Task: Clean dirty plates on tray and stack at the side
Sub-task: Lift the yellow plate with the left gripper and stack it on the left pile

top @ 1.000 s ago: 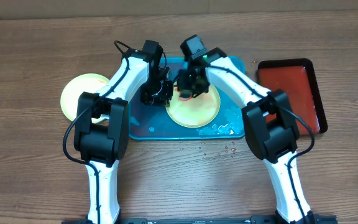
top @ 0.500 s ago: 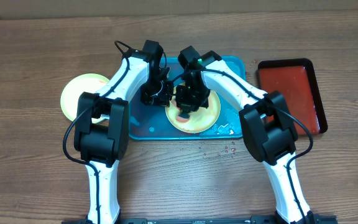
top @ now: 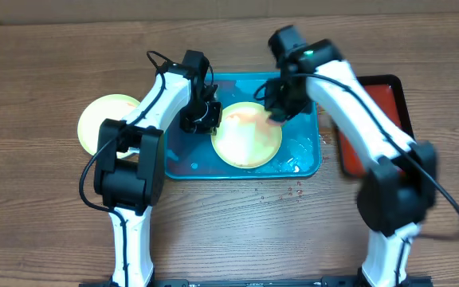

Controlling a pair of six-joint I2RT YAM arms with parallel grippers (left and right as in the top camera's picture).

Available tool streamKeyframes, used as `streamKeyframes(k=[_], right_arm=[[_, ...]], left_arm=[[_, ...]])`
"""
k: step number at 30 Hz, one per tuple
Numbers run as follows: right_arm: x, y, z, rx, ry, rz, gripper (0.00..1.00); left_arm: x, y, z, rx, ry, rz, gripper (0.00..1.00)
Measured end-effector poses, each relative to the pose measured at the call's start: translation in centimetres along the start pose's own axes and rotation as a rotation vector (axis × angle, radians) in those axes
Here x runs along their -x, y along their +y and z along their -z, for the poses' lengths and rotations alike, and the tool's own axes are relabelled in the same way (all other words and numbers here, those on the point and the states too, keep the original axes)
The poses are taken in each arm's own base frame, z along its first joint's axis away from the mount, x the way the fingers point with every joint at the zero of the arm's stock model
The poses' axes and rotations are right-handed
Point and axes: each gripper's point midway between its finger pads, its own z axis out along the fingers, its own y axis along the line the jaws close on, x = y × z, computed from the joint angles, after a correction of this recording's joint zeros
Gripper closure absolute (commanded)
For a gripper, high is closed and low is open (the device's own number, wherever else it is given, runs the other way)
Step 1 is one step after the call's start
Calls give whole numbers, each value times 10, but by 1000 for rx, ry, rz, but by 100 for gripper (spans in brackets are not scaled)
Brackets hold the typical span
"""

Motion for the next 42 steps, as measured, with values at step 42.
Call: streamKeyframes(k=[42], right_arm=[[29, -50, 121, 32, -298, -111, 96]], left_arm=[[-25, -72, 284, 1230, -931, -168, 96]])
